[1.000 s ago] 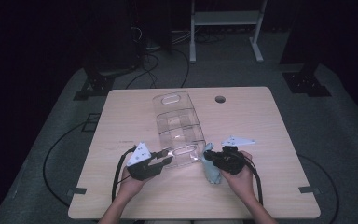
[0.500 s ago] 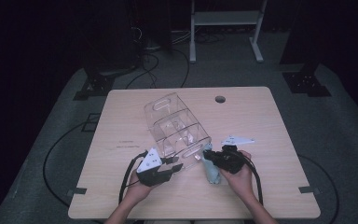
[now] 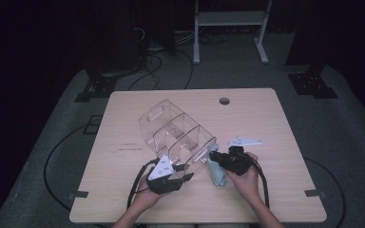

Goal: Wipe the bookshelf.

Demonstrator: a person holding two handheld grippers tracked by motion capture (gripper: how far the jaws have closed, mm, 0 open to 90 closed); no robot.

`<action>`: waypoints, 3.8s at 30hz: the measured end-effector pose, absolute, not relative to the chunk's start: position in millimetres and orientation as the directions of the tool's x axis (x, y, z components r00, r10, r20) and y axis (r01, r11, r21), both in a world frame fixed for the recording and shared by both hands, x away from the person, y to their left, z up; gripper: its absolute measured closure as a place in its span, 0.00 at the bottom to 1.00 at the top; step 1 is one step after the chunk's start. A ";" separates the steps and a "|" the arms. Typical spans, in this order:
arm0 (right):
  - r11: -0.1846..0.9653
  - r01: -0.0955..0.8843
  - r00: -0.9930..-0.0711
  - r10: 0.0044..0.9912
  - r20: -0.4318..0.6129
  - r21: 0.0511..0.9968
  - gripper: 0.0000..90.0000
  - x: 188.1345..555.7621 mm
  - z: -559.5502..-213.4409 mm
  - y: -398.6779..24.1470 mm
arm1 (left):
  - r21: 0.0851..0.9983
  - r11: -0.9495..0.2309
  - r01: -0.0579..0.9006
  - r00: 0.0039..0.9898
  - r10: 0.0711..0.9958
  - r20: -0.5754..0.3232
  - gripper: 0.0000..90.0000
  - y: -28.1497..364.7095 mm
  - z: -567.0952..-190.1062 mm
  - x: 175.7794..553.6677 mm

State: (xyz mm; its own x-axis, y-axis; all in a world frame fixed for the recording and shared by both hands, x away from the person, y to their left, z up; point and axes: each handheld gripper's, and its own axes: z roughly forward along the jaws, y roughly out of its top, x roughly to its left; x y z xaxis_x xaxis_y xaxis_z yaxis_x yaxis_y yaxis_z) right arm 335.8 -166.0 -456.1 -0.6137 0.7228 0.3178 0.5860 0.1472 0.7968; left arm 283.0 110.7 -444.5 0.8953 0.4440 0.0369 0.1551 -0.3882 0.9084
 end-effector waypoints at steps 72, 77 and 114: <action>0.131 0.586 -0.620 0.708 0.339 0.799 0.91 337.7 -456.4 -171.0 | 0.945 -0.252 0.207 0.690 0.723 0.042 0.03 175.2 -422.3 319.7; 0.131 0.586 -0.621 0.707 0.339 0.799 0.91 337.9 -456.4 -170.9 | 0.943 -0.253 0.217 0.692 0.721 0.034 0.02 174.0 -424.5 322.6; 0.129 0.581 -0.627 0.700 0.341 0.804 0.91 339.2 -458.4 -171.1 | 0.912 -0.295 0.286 0.685 0.728 0.020 0.08 160.7 -446.7 337.4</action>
